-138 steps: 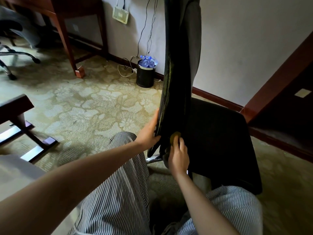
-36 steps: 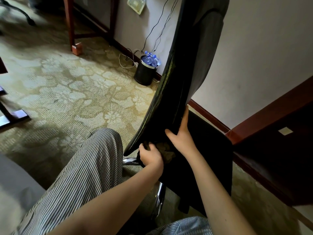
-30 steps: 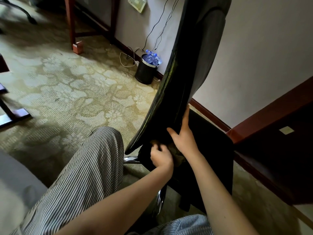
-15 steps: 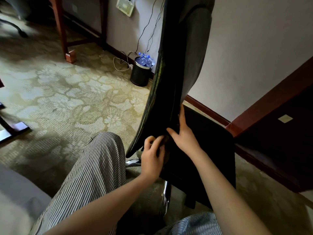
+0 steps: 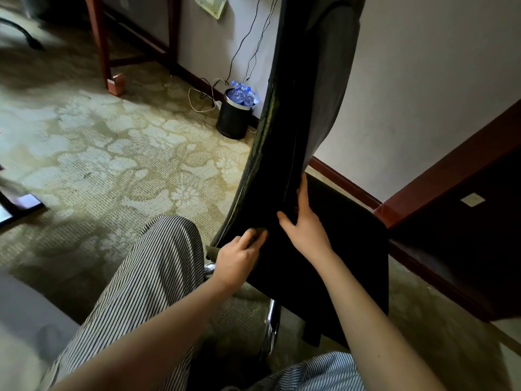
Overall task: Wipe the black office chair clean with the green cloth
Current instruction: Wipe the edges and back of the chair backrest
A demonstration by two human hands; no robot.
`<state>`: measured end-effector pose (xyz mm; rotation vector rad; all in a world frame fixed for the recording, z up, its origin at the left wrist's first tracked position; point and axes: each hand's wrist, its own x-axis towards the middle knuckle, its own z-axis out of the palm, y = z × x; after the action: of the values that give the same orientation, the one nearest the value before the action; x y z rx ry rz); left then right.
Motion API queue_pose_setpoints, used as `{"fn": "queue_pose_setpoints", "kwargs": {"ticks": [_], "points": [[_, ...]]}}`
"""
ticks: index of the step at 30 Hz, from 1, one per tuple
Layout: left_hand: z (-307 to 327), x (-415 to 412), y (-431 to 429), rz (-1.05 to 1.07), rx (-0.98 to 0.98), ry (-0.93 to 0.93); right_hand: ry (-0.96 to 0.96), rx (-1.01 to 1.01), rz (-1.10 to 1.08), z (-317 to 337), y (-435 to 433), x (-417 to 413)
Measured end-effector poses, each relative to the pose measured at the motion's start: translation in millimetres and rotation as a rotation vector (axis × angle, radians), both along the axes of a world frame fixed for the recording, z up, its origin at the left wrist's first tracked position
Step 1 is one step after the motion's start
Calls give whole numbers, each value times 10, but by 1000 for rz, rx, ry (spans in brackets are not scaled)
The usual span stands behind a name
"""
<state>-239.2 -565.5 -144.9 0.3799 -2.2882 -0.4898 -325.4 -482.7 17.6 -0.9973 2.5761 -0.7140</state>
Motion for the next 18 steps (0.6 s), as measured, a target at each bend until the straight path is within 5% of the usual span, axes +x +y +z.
{"fn": "queue_pose_setpoints", "kwargs": {"ticks": [6, 12, 18], "points": [[-150, 167, -164, -19, 66, -143, -26, -26, -13, 2, -17, 26], [472, 54, -70, -109, 122, 260, -8, -40, -47, -29, -38, 63], [394, -74, -233, -153, -267, 166, 58, 35, -4, -7, -13, 4]]}}
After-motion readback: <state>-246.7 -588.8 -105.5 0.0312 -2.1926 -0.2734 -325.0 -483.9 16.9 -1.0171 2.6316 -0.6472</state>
